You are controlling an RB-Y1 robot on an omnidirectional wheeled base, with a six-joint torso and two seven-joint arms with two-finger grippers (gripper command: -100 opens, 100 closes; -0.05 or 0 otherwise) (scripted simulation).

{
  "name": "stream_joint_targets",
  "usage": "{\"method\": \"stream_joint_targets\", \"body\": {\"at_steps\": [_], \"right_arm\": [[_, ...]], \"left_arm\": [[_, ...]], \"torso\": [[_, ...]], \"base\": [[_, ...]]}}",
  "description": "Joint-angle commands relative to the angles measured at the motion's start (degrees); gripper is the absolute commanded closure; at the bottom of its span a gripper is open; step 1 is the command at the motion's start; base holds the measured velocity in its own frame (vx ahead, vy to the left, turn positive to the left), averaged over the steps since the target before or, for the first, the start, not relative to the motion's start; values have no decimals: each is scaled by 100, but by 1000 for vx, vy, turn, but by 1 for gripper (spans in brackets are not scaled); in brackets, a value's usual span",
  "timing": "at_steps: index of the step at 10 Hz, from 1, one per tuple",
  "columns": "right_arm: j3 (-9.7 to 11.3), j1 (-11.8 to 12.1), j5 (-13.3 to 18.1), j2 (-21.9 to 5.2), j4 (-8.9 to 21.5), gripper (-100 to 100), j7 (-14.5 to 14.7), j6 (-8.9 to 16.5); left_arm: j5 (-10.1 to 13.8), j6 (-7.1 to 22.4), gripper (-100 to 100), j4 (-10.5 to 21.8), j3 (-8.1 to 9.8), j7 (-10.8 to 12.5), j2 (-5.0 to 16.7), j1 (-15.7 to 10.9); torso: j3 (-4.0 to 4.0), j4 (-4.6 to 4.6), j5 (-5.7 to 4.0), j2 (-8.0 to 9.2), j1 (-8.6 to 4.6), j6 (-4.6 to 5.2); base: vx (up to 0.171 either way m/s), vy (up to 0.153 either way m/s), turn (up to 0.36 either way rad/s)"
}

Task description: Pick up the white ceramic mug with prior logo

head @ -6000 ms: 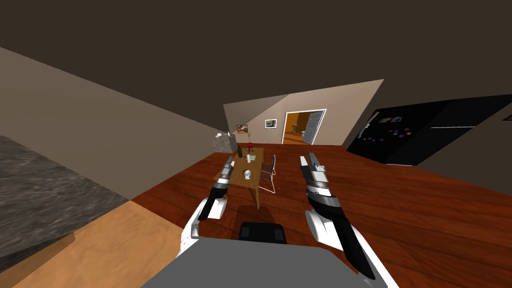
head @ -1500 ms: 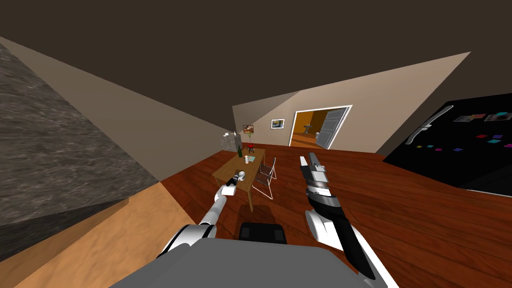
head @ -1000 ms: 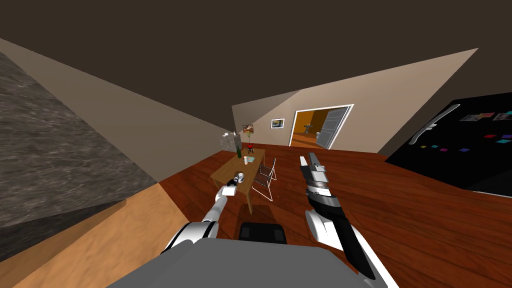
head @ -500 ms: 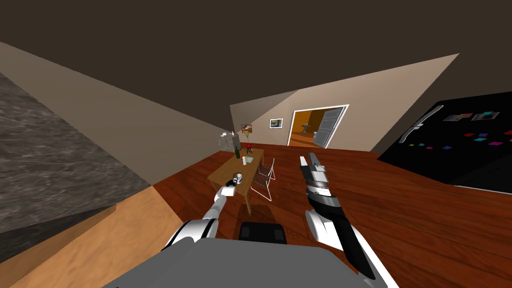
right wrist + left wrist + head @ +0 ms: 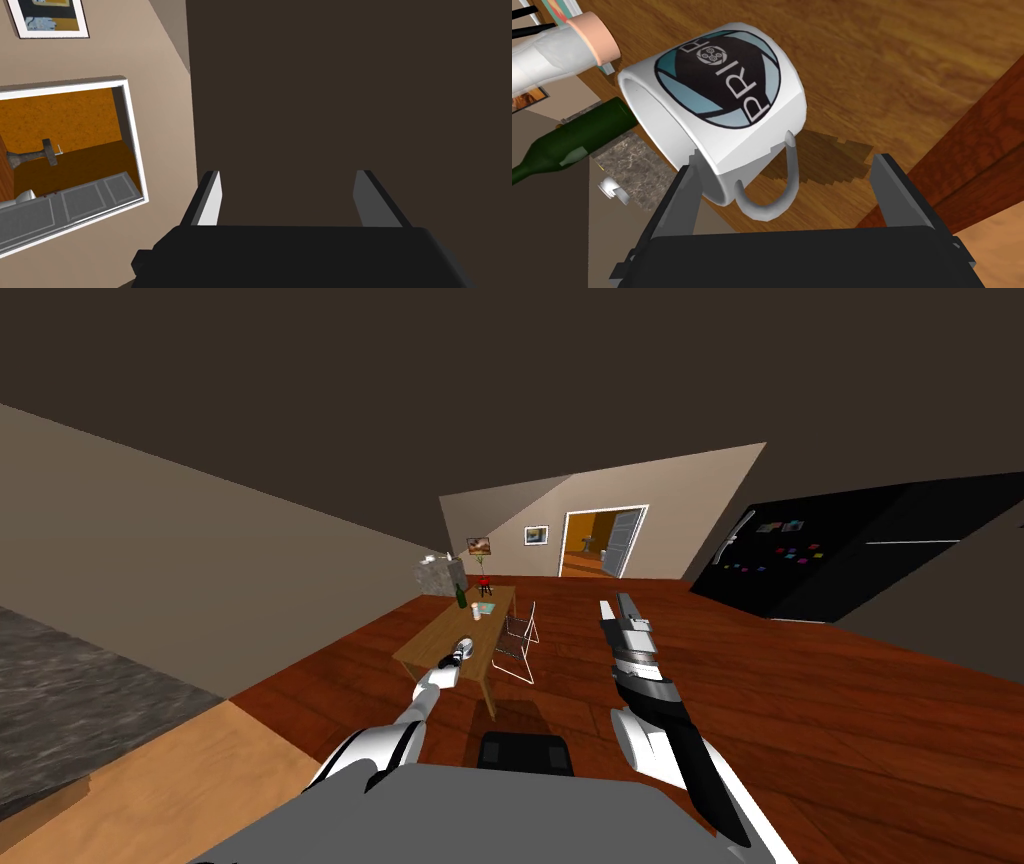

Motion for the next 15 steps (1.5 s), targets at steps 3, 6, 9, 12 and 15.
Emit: {"method": "stream_joint_targets", "body": {"at_steps": [3,6,9,12,15], "right_arm": [[0,0,0,0,0,0,0,0],[1,-1,0,0,0,0,0,0],[0,0,0,0,0,0,0,0],[0,-1,0,0,0,0,0,0],[-1,1,0,0,0,0,0,0]], "left_arm": [[110,44,-100,-169,55,48,147,112],[307,-147,-100,120,182,151,456,164],[505,-338,-100,406,309,254,765,217],[604,-434,-100,555,372,306,919,243],[606,-360,100,426,357,301,894,296]], "torso": [[-6,-2,0,-11,0,2],[5,2,-2,9,-7,5],[1,1,-1,2,1,2],[0,1,-1,0,-3,4],[-2,4,-3,-8,3,2]], "base": [[-2,-9,-93],[-44,-19,-294],[-27,-12,-201],[-21,-15,-184],[-2,-2,-1]]}}
